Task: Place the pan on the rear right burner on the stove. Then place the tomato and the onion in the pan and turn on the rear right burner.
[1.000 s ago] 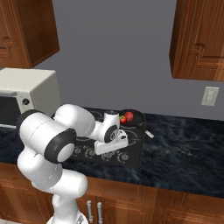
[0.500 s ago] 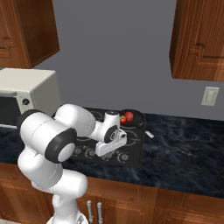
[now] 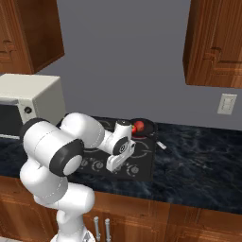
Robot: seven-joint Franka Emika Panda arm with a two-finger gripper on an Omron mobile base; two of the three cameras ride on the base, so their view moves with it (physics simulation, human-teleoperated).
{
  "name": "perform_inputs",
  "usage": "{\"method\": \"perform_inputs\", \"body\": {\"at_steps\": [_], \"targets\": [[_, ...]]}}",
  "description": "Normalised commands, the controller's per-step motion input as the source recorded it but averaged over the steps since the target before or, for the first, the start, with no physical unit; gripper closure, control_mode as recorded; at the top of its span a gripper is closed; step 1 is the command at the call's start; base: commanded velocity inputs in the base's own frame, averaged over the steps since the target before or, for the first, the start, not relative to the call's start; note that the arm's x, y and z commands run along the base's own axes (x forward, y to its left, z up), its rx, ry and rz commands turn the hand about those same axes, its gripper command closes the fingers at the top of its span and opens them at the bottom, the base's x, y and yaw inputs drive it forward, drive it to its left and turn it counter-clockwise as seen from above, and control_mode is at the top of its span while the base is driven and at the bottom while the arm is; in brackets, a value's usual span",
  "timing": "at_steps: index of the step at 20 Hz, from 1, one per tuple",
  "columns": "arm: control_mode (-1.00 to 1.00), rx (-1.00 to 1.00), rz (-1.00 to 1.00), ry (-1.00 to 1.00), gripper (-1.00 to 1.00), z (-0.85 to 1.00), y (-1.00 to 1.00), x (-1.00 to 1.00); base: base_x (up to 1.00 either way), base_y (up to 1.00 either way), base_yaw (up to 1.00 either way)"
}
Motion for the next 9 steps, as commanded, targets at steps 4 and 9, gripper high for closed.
{"method": "perform_inputs", "body": {"at_steps": [4, 9], "targets": [[-1.0, 0.02, 0.35, 0.0, 1.0, -0.23, 0.01, 0.0, 0.0, 0.0, 0.0], [-1.0, 0.0, 0.31, 0.0, 1.0, -0.2, 0.0, 0.0, 0.0, 0.0, 0.0]]}}
